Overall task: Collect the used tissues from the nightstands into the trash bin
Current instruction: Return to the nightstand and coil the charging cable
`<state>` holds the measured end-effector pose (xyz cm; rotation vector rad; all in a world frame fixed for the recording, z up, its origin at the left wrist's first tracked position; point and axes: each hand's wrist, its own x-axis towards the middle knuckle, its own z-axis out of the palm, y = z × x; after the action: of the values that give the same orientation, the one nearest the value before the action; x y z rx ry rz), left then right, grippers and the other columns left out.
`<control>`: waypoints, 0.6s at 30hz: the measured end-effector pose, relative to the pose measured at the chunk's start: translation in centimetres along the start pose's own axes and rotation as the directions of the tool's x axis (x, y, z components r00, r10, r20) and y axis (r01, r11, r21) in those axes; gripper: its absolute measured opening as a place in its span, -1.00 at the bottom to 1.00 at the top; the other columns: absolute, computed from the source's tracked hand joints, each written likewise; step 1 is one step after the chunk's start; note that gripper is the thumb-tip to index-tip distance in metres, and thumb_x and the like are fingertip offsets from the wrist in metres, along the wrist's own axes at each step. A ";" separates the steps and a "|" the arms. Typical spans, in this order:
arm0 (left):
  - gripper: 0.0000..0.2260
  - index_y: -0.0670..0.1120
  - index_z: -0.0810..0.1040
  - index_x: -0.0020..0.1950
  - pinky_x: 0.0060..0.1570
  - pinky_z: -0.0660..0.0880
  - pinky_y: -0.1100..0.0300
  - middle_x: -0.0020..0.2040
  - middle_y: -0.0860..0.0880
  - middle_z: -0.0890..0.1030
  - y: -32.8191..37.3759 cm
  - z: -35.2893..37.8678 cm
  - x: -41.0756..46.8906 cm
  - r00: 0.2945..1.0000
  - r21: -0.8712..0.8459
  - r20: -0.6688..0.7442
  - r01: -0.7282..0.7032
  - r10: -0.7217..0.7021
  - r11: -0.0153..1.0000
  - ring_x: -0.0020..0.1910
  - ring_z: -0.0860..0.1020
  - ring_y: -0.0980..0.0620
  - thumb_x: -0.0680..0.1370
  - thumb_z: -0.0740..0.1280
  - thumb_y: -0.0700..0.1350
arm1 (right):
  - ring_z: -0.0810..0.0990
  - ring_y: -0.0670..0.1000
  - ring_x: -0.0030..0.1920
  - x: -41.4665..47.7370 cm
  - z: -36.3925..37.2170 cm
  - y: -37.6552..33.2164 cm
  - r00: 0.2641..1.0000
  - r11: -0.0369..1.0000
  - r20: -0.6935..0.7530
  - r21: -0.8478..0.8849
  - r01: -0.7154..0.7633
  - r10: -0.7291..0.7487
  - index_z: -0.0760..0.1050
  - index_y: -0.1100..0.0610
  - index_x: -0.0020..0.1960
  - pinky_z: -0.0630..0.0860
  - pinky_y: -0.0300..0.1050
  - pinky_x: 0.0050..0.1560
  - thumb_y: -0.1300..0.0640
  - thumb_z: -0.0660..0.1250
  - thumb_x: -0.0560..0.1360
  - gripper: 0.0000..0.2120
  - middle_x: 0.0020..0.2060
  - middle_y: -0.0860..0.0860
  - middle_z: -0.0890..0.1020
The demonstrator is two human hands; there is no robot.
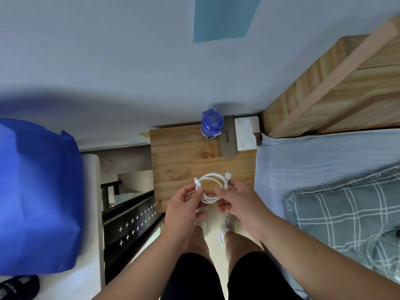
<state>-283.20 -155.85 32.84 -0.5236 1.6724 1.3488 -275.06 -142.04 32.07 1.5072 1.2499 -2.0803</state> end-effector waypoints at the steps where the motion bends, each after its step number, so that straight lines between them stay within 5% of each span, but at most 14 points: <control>1: -0.78 -0.12 0.63 0.30 -0.14 0.67 0.14 0.04 -0.10 0.81 -0.5 0.0 1.4 1.000 0.002 -0.011 0.015 -0.015 1.000 0.06 0.77 -0.11 0.67 0.42 -0.12 | 0.72 -0.01 -0.27 1.5 0.0 0.4 0.999 1.000 -0.038 0.028 -0.012 0.014 0.60 0.11 0.17 0.66 -0.12 -0.16 0.20 0.47 0.57 -0.81 -0.13 0.09 0.78; 7: -0.77 -0.06 0.62 0.29 -0.30 0.62 0.24 0.02 -0.05 0.74 -3.1 0.4 11.9 0.995 0.065 -0.095 0.031 -0.024 0.997 -0.14 0.69 0.06 0.65 0.45 -0.09 | 0.68 -0.15 -0.39 11.6 1.4 2.2 0.984 0.998 -0.174 0.047 0.031 -0.023 0.66 0.08 -0.04 0.66 -0.23 -0.28 0.26 0.46 0.56 -0.91 -0.23 0.04 0.73; 11: -0.81 -0.10 0.64 0.26 -0.57 0.41 0.30 -0.23 -0.05 0.59 -4.5 0.8 18.0 0.989 0.043 -0.146 0.016 -0.010 0.999 -0.43 0.49 0.09 0.65 0.45 -0.17 | 0.58 -0.15 -0.46 17.2 2.7 2.7 0.975 0.996 -0.206 0.012 0.091 -0.087 0.69 0.03 -0.35 0.65 -0.18 -0.29 0.30 0.47 0.51 -0.69 -0.44 -0.07 0.65; 15: -0.91 -0.22 0.67 0.13 -0.54 0.40 0.24 -0.32 -0.14 0.57 -5.2 1.8 22.0 0.976 -0.006 -0.216 -0.044 0.041 0.999 -0.52 0.44 0.01 0.63 0.43 -0.29 | 0.68 -0.01 -0.23 20.2 2.7 3.5 0.959 0.988 -0.238 -0.012 0.157 -0.155 0.72 0.08 -0.09 0.67 0.10 0.09 0.26 0.51 0.45 -0.90 -0.24 0.00 0.75; 18: -0.79 -0.25 0.64 0.23 -0.35 0.59 0.12 -0.17 -0.19 0.68 -5.0 2.2 22.8 0.960 0.025 -0.255 -0.112 0.115 0.993 -0.37 0.58 -0.06 0.60 0.48 -0.28 | 0.73 0.08 0.11 20.3 2.3 3.7 0.957 0.985 -0.239 0.018 0.174 -0.164 0.62 0.22 0.30 0.63 0.10 0.27 0.16 0.51 0.37 -0.50 0.04 0.11 0.76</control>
<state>-290.08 -150.75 11.03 -0.6258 1.9443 1.4005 -282.51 -140.95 12.72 1.7664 1.4790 -2.0858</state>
